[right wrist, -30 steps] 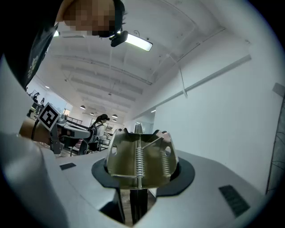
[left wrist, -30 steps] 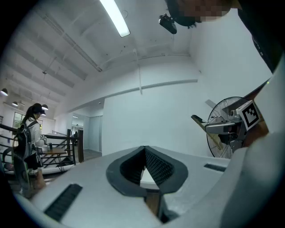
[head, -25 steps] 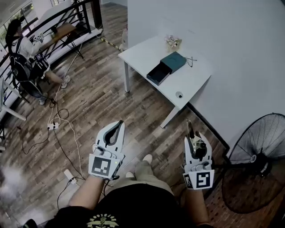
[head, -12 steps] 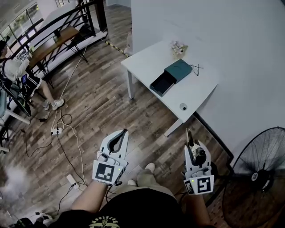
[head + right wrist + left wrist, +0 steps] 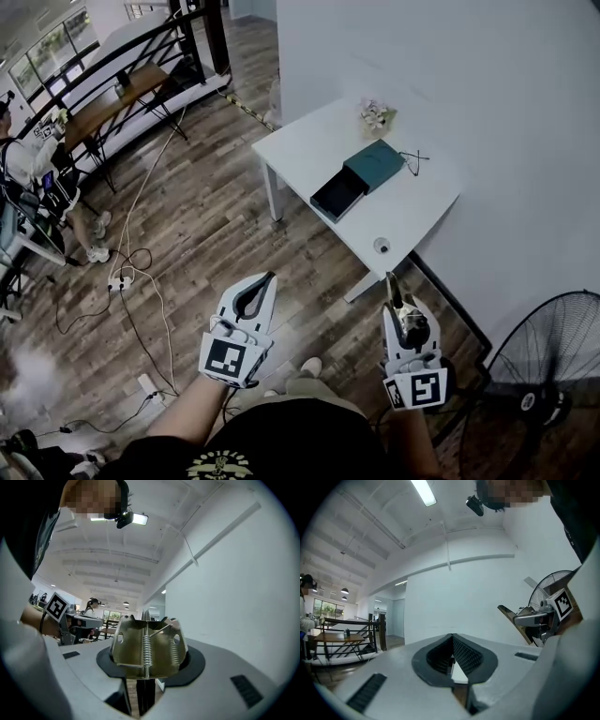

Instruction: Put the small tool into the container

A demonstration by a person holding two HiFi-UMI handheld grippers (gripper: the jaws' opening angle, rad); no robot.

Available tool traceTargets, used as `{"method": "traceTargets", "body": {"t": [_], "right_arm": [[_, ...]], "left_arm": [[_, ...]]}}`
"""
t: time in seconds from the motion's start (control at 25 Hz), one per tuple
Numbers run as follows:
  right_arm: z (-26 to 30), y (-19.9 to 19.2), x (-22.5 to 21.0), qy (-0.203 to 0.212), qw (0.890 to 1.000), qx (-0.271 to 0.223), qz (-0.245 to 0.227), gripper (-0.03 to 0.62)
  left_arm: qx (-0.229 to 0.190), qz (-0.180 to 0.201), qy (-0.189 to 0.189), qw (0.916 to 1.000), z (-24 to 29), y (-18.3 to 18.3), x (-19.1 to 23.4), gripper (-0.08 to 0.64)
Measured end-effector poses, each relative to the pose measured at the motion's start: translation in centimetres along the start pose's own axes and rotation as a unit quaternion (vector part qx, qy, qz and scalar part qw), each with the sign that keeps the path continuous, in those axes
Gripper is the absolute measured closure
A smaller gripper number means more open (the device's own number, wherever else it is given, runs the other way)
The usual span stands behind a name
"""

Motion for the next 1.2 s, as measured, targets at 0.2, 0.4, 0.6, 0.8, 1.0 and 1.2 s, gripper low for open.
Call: {"method": "traceTargets", "body": {"t": [0.2,0.4,0.6,0.8,1.0,1.2], "right_arm": [[2.0,-0.8,-2.4,0.005,1.0,0.007,0.016,0.427],[2.8,-0.9,-3.7,0.013,1.0,0.004,0.02,0.427],[3.7,-1.5,-4.5,0.024,0.999,0.015,0.023,0.426],[5.1,-2.3,-4.6,0.027,0.999,0.029,0.025,0.426],[7.0,-2.2,-4.5,0.022,0.999,0.026,0.02,0.426],[8.3,-1.9,-5.0,0.011,0.999,0.028,0.02,0.426]], "left_arm": [[0.006,-0.005,0.003,1.0,2.9,0.8,0.7,0.554],[0.005,0.007,0.013,0.9999,3.7,1.1,0.8,0.554],[0.012,0.002,0.01,0.9999,4.8,0.9,0.5,0.554],[0.02,-0.011,0.019,0.9995,5.0,0.1,1.6,0.554],[0.015,-0.017,0.019,0.9996,6.1,-0.4,3.5,0.554],[0.03,-0.02,-0.002,0.9993,8.1,-0.4,4.4,0.554]]}}
Point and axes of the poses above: the fingertips, and each gripper's own axes: z forward along the fingers, x to its left, y out of its top, the point moved 7 cm from there along -z, backward along the fingers, and after that the axes turned 15 degrees about -y, right-handed, at the moved point
